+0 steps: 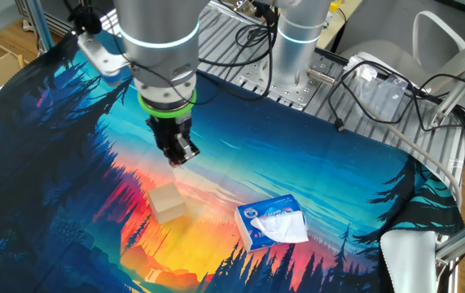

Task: Pick up one small block

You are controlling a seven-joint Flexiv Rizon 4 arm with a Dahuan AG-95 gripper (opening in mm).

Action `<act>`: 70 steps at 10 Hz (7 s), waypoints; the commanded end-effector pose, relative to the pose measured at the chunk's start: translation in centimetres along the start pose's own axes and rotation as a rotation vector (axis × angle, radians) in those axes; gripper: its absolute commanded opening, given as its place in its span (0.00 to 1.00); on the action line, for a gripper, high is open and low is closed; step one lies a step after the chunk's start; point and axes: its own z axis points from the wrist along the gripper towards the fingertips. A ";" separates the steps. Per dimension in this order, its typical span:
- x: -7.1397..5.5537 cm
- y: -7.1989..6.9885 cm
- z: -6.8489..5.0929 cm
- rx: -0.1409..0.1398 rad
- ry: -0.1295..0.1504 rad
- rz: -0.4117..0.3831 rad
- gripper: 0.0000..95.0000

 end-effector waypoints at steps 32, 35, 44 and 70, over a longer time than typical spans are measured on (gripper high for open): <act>-3.7 0.9 6.4 0.003 0.003 0.085 1.00; -3.7 0.9 6.5 0.000 0.007 0.086 1.00; -3.0 0.5 7.7 0.001 0.004 0.078 1.00; -2.0 -0.7 9.4 -0.010 -0.030 0.011 0.20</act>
